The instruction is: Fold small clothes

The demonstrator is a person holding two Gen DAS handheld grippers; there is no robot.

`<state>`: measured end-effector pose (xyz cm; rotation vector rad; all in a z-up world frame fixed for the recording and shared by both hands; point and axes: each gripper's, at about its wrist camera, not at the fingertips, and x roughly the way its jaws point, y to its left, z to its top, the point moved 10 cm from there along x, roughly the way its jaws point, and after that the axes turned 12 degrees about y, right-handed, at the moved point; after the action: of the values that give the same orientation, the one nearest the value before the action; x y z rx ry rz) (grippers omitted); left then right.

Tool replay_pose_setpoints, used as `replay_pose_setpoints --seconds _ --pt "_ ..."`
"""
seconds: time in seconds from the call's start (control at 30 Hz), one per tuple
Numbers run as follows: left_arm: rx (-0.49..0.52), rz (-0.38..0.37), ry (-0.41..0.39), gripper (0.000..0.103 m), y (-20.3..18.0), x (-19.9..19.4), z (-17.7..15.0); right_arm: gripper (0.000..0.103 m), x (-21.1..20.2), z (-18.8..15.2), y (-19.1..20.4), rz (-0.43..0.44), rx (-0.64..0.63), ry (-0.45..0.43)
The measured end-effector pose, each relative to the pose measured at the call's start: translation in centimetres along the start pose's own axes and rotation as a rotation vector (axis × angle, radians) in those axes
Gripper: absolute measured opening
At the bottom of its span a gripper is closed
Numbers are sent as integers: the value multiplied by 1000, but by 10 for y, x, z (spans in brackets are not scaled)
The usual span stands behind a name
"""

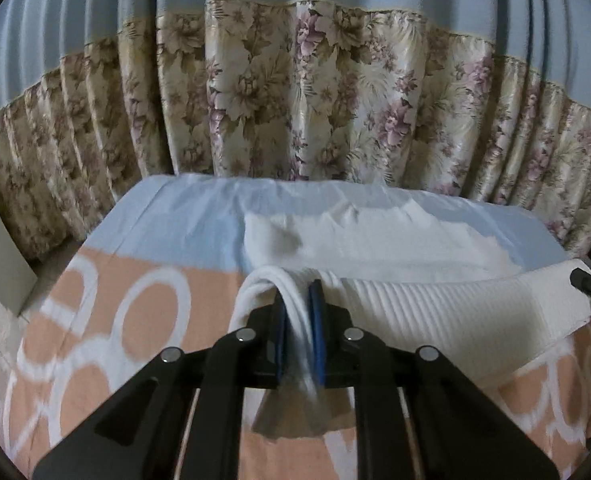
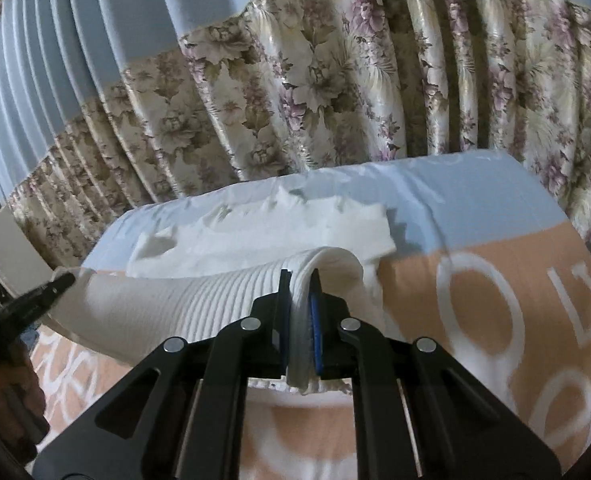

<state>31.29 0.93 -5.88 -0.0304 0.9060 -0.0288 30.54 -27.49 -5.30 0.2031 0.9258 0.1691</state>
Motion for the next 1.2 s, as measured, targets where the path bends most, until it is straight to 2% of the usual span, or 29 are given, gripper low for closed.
replay_pose_setpoints --seconds 0.2,0.4,0.53,0.57,0.63,0.67,0.7,0.77,0.8,0.83,0.93,1.03,1.1,1.2 --pt "4 26 49 13 0 64 43 9 65 35 -25 36 80 79" --pt "23 50 109 14 2 117 54 9 109 53 -36 62 130 144" --pt "23 57 142 19 5 143 66 11 131 70 -35 40 118 176" --pt "20 56 146 25 6 149 70 14 135 76 -37 28 120 177" --pt "14 29 157 37 4 159 77 40 140 91 -47 -37 130 153" --pt "4 21 172 39 5 164 81 61 140 97 -52 -56 145 138" --pt "-5 14 188 43 5 168 85 64 138 106 -55 -57 160 118" --pt "-13 -67 210 78 -4 171 95 64 137 115 -56 -70 148 108" --pt "-14 -88 214 82 -8 171 97 64 136 118 -56 -82 131 105" --pt "-18 -79 207 88 -7 169 101 64 133 120 -54 -94 112 98" --pt "-22 -65 162 93 -1 153 114 64 124 121 -51 -120 69 79" --pt "-10 35 142 93 19 144 116 64 111 121 -50 -134 48 45" --pt "-6 75 138 93 29 142 115 64 105 120 -50 -151 28 32" --pt "-3 77 153 93 39 142 104 64 98 116 -50 -160 13 31"
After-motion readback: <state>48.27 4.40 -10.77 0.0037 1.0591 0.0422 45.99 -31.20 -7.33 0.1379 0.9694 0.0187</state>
